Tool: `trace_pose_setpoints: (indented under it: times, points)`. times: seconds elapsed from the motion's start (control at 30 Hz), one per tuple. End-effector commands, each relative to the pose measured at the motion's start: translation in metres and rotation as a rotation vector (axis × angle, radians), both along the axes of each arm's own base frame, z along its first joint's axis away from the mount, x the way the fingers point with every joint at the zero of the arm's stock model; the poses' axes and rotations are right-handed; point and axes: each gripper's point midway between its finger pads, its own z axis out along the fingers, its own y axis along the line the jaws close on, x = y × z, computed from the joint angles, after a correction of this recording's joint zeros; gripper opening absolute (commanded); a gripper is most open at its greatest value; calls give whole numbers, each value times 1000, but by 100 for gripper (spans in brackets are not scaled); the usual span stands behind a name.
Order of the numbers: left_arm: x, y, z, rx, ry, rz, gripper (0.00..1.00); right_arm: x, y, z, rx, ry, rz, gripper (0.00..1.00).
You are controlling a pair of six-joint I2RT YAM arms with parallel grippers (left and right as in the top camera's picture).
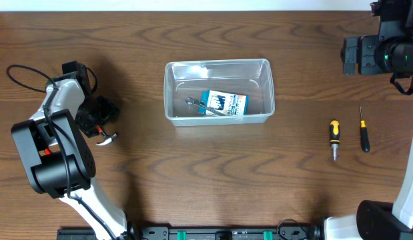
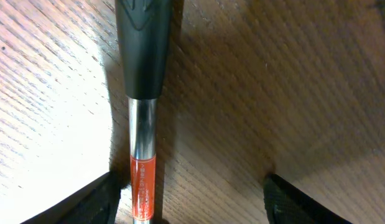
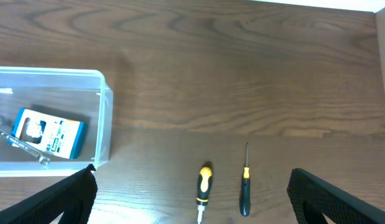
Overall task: Pack container
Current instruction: 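Lower left gripper and grasp the hammer by its handle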
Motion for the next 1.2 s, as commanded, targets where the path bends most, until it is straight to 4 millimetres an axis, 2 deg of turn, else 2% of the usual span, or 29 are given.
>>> trace_pose_setpoints:
  times: [0.0, 0.17, 0.23, 0.53, 0.67, 0.73, 0.87, 1.07, 1.17]
  points:
    - [-31, -9, -28, -31, 124, -9, 69, 0, 0, -2, -2, 7, 11, 99]
    - [-32, -9, -28, -32, 127, -8, 63, 0, 0, -2, -2, 6, 11, 99]
    - [-32, -9, -28, -32, 127, -8, 57, 0, 0, -2, -2, 6, 11, 99]
    - [-32, -9, -28, -33, 128, -8, 45, 0, 0, -2, -2, 6, 11, 99]
    - [-32, -9, -28, -32, 128, -8, 36, 0, 0, -2, -2, 6, 11, 99]
    - [-32, -9, -28, -32, 127, -8, 28, 0, 0, -2, -2, 6, 11, 99]
    - [-32, -9, -28, -32, 127, -8, 26, 0, 0, -2, -2, 6, 11, 99]
    - [-32, -9, -28, -32, 127, -8, 15, 0, 0, -2, -2, 6, 11, 99]
    - [-32, -9, -28, -32, 127, -8, 14, 0, 0, -2, -2, 6, 11, 99]
